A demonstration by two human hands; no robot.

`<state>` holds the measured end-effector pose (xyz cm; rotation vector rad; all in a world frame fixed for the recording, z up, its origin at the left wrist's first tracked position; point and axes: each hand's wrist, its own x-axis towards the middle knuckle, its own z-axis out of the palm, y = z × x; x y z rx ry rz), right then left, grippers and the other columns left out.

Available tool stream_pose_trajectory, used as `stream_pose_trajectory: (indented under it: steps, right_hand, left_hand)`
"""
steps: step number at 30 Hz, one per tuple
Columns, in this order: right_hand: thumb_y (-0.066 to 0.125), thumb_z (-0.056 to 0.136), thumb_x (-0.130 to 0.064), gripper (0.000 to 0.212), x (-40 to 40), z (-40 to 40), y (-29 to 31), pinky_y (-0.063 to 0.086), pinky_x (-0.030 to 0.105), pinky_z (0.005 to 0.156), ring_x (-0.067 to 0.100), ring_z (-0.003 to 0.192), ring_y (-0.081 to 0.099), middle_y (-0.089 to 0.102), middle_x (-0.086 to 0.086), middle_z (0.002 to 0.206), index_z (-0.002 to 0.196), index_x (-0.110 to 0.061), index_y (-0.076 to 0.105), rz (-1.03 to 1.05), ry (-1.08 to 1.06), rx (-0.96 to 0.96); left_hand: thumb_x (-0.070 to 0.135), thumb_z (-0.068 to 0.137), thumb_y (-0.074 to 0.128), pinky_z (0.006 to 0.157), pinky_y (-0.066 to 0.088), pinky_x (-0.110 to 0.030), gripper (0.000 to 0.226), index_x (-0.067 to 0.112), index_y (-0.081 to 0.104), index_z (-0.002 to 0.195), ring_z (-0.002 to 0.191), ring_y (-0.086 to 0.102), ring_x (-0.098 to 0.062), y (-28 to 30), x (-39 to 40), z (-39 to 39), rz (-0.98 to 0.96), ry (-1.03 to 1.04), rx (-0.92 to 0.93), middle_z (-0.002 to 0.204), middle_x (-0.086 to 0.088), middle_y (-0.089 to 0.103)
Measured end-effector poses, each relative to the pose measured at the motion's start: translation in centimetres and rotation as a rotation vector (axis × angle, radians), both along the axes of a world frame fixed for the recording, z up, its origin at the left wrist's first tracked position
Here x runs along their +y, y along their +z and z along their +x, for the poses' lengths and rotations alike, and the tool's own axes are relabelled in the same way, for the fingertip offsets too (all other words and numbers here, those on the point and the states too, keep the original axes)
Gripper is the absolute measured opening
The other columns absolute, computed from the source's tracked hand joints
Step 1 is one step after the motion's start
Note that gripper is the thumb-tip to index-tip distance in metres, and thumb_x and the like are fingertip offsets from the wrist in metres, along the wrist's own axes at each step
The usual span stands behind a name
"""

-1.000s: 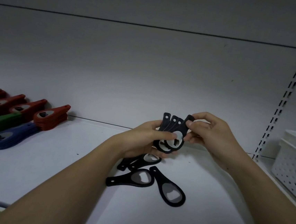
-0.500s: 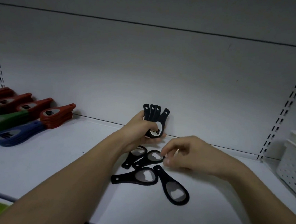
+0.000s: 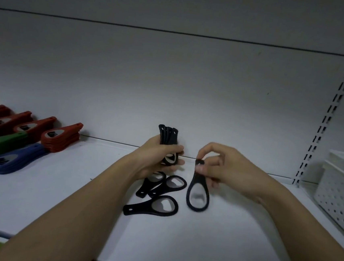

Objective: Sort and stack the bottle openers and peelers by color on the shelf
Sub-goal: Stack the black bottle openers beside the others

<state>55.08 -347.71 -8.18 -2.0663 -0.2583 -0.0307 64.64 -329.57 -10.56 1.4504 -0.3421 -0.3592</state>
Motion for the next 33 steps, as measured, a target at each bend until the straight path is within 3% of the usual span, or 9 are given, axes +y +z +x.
stream_pose_trajectory:
  steps: [3, 7, 9, 13, 17, 22, 24, 27, 33]
  right_hand:
    - [0.065, 0.091, -0.005, 0.011, -0.8, 0.5, 0.2, 0.047, 0.025, 0.053, 0.018, 0.053, 0.055, 0.063, 0.012, 0.065, 0.099, -0.005, 0.057, 0.263, -0.119, -0.091]
    - [0.064, 0.093, -0.007, 0.011, -1.2, 0.7, 0.1, 0.050, 0.025, 0.055, 0.019, 0.059, 0.058, 0.064, 0.013, 0.071, 0.101, -0.006, 0.057, 0.400, -0.192, -0.137]
    - [0.063, 0.093, -0.006, 0.010, -1.0, 0.9, 0.0, 0.051, 0.025, 0.057, 0.019, 0.060, 0.059, 0.065, 0.012, 0.073, 0.102, -0.005, 0.058, 0.436, -0.191, -0.146]
    - [0.060, 0.094, -0.002, 0.013, -0.4, 1.2, -0.5, 0.059, 0.027, 0.065, 0.020, 0.067, 0.067, 0.064, 0.014, 0.091, 0.107, -0.002, 0.061, 0.426, -0.193, -0.154]
    - [0.062, 0.094, -0.009, 0.013, 0.1, 1.4, -1.3, 0.056, 0.031, 0.061, 0.015, 0.062, 0.064, 0.063, 0.007, 0.099, 0.106, -0.015, 0.063, 0.179, -0.271, -0.198]
    - [0.067, 0.089, -0.035, 0.003, 2.0, 1.1, -2.8, 0.045, 0.020, 0.058, 0.005, 0.057, 0.050, 0.063, 0.004, 0.089, 0.091, -0.038, 0.066, -0.289, -0.106, -0.186]
    - [0.068, 0.087, -0.044, 0.014, 2.6, 1.3, -3.1, 0.047, 0.020, 0.069, 0.001, 0.064, 0.053, 0.062, -0.001, 0.095, 0.100, -0.045, 0.064, -0.396, -0.022, -0.156]
    - [0.069, 0.085, -0.042, 0.026, 2.8, 1.6, -3.3, 0.047, 0.023, 0.090, 0.000, 0.096, 0.056, 0.060, -0.018, 0.110, 0.109, -0.046, 0.060, -0.500, 0.048, -0.145]
    - [0.077, 0.079, -0.042, 0.032, 1.0, 1.5, -2.2, 0.040, 0.015, 0.068, 0.000, 0.077, 0.052, 0.058, -0.020, 0.103, 0.107, -0.042, 0.062, -0.562, -0.009, -0.081]
  left_hand:
    - [0.035, 0.097, 0.059, 0.045, 0.047, -0.021, 0.027, 0.011, 0.057, 0.109, 0.058, 0.066, -0.010, 0.4, -0.2, -1.0, 0.098, -0.087, -0.035, 0.087, -0.006, 0.065]
    - [0.057, 0.083, 0.059, 0.052, 0.053, -0.026, 0.058, 0.008, 0.063, 0.114, 0.067, 0.063, -0.014, 0.8, -0.7, -2.0, 0.155, -0.253, 0.004, 0.093, -0.009, 0.062]
    - [0.052, 0.084, 0.059, 0.050, 0.052, -0.025, 0.057, 0.005, 0.062, 0.117, 0.073, 0.068, -0.018, 0.8, -0.8, -2.2, 0.156, -0.343, 0.000, 0.096, -0.013, 0.065]
    - [0.014, 0.096, 0.060, 0.045, 0.049, -0.024, 0.020, 0.009, 0.059, 0.116, 0.078, 0.072, -0.025, 0.9, -0.5, -2.5, 0.104, -0.372, -0.040, 0.095, -0.007, 0.072]
    - [0.002, 0.092, 0.058, 0.047, 0.051, -0.024, 0.024, 0.009, 0.062, 0.115, 0.067, 0.070, -0.010, 0.9, -0.3, -1.5, 0.008, -0.104, -0.036, 0.091, -0.002, 0.072]
    - [0.007, 0.091, 0.063, 0.045, 0.045, -0.022, 0.022, 0.013, 0.062, 0.112, 0.071, 0.067, -0.019, 1.0, 0.7, -0.1, -0.274, 0.111, 0.095, 0.092, -0.007, 0.065]
    - [0.009, 0.093, 0.061, 0.042, 0.042, -0.020, 0.015, 0.015, 0.059, 0.106, 0.071, 0.066, -0.018, 0.9, 0.8, 0.1, -0.321, 0.146, 0.116, 0.094, -0.008, 0.067]
    - [0.010, 0.097, 0.056, 0.040, 0.042, -0.019, 0.009, 0.016, 0.056, 0.104, 0.071, 0.071, -0.020, 0.9, 0.9, 0.3, -0.387, 0.178, 0.142, 0.091, -0.008, 0.066]
    - [0.009, 0.093, 0.064, 0.050, 0.052, -0.025, 0.014, 0.017, 0.061, 0.104, 0.077, 0.067, -0.021, 0.6, 1.1, 0.8, -0.359, 0.224, 0.105, 0.094, -0.005, 0.061]
